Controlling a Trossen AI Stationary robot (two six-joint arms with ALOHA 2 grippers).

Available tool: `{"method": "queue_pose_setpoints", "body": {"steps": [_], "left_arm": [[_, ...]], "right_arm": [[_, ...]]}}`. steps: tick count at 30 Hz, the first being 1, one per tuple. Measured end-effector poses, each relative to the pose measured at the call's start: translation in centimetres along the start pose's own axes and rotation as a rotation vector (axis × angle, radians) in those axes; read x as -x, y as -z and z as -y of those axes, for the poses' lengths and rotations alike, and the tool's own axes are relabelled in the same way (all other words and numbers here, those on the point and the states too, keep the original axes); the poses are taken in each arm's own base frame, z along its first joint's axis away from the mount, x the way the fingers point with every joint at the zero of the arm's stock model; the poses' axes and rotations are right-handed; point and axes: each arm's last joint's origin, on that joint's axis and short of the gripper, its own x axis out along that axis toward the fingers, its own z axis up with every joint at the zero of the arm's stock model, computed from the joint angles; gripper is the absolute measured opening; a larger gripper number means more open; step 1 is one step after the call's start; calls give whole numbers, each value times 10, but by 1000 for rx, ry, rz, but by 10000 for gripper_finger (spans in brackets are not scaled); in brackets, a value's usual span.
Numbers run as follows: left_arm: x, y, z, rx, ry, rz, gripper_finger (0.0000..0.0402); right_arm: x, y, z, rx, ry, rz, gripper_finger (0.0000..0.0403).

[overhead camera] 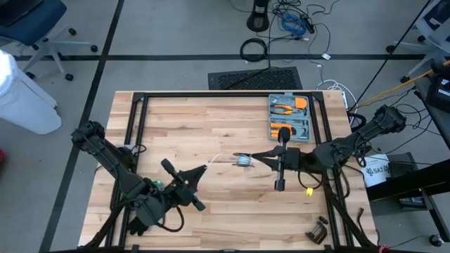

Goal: Coil cords
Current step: Uncoil the white wire from the spool

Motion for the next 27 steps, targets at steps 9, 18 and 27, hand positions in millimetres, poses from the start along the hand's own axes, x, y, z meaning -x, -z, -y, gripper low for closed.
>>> {"method": "queue_pose_setpoints", "body": {"steps": [9, 18, 27], "left_arm": [[-23, 12, 12, 249, 379, 3, 1], [-29, 2, 25, 348, 667, 111, 1], [4, -22, 4, 283, 539, 290, 1]], "right_arm": [[0, -6, 3, 1, 59, 50, 0], [-3, 4, 13, 140, 233, -70, 0], [-7, 26, 19, 158, 239, -235, 0]]}}
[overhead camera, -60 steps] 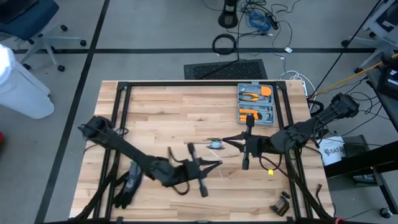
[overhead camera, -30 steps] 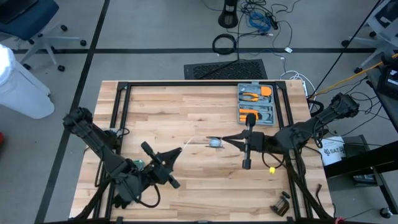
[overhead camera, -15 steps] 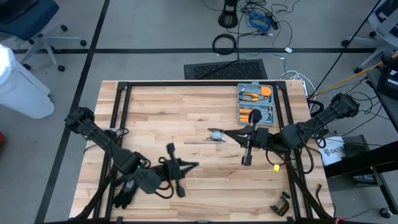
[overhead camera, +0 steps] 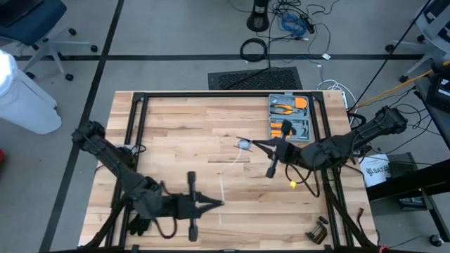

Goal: Coil cords
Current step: Uncoil the white wire from the spool

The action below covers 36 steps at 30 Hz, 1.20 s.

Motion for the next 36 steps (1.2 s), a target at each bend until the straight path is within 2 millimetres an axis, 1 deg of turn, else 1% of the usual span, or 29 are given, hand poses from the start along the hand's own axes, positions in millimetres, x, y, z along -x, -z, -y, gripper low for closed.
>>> {"method": "queue_pose_setpoints", "body": {"steps": [2, 4, 8, 13, 19, 24, 28, 32, 36], "left_arm": [[10, -6, -2, -51, -101, -26, 1], [21, -10, -3, -107, -214, -70, 1], [38, -11, -5, -206, -402, -182, 1], [51, -10, -3, -293, -536, -268, 1], [52, -9, -2, -303, -531, -269, 1], [46, -3, 3, -334, -505, -271, 1], [37, 3, 9, -343, -418, -248, 1], [26, 12, 14, -338, -371, -241, 1], [8, 28, 21, -358, -296, -243, 1]], "right_arm": [[1, 1, -1, 6, -12, -8, 0], [2, 1, -4, 5, -65, -1, 0], [4, -1, -8, -20, -172, 20, 0], [11, -7, -14, -75, -227, 71, 0], [23, -22, -21, -165, -302, 198, 0], [34, -34, -24, -219, -330, 304, 0], [42, -43, -24, -207, -323, 392, 0], [46, -49, -22, -194, -306, 452, 0], [48, -53, -20, -171, -276, 498, 0]]}}
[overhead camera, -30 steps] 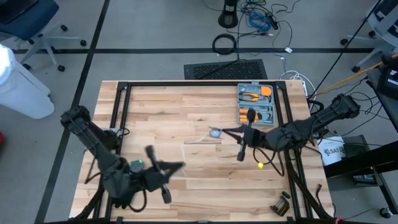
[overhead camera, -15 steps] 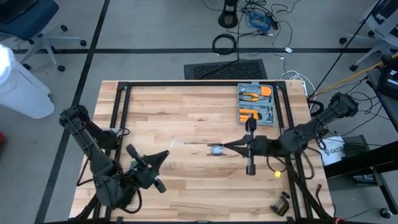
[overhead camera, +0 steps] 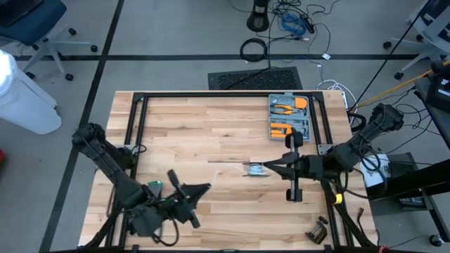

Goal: Coil cords
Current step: Uncoil the white wire from the spool

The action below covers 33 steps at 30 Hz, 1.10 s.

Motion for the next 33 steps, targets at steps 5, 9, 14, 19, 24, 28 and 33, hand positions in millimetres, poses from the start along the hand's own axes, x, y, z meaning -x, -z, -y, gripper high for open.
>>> {"method": "queue_pose_setpoints", "body": {"steps": [5, 9, 14, 19, 24, 28, 33], "left_arm": [[-24, 11, 22, -24, 93, 14, 1], [-39, 19, 33, 20, 141, 12, 1], [-43, 8, 36, 91, 230, 69, 1], [-27, -24, 26, 151, 246, 197, 1], [-3, -49, 20, 97, 253, 273, 1], [11, -57, 17, 17, 180, 250, 1], [26, -63, 11, -86, 36, 153, 1]], "right_arm": [[-1, -1, 4, 74, 90, -18, 0], [-3, 3, 9, 141, 161, -64, 0], [-8, 15, 19, 244, 245, -175, 0], [-14, 33, 31, 270, 282, -293, 0], [-15, 49, 39, 239, 299, -401, 0], [-11, 60, 39, 202, 296, -487, 0], [-7, 68, 35, 95, 187, -543, 0]]}}
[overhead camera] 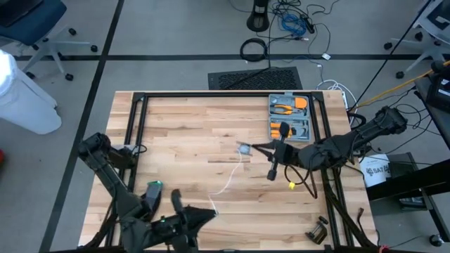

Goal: Coil cords
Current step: Uncoil the white wire from the spool

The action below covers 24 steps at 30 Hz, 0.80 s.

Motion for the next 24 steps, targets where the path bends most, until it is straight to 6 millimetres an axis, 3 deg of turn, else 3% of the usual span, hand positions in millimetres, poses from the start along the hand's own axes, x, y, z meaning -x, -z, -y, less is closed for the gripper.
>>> {"method": "queue_pose_setpoints", "body": {"steps": [7, 14, 24], "left_arm": [[11, -2, -7, -141, -149, -185, 1], [10, -2, -11, -148, -162, -202, 1], [-5, 14, -6, -132, -201, -250, 2]], "right_arm": [[1, 3, -7, -82, -232, -28, 0], [5, -2, -15, -108, -515, 8, 0], [22, -28, -28, -124, -744, 294, 0]]}}
